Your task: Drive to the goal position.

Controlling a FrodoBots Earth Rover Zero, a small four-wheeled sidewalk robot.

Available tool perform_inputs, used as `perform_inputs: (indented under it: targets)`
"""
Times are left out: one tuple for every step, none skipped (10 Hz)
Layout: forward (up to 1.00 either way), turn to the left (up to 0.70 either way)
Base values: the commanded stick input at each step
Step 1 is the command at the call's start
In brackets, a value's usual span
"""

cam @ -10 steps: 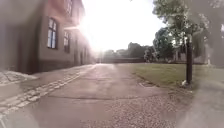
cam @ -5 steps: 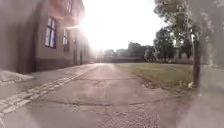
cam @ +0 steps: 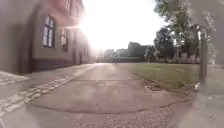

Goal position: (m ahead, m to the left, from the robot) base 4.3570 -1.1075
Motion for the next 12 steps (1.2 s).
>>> perform_inputs:
  targets:
    - [0.60,0.00]
    - [0.60,0.00]
    - [0.60,0.00]
    - [0.60,0.00]
    - [0.60,0.00]
    - [0.60,0.00]
    - [0.60,0.00]
    - [0.60,0.00]
    - [0.60,0.00]
    - [0.60,0.00]
    - [0.60,0.00]
    - [0.60,0.00]
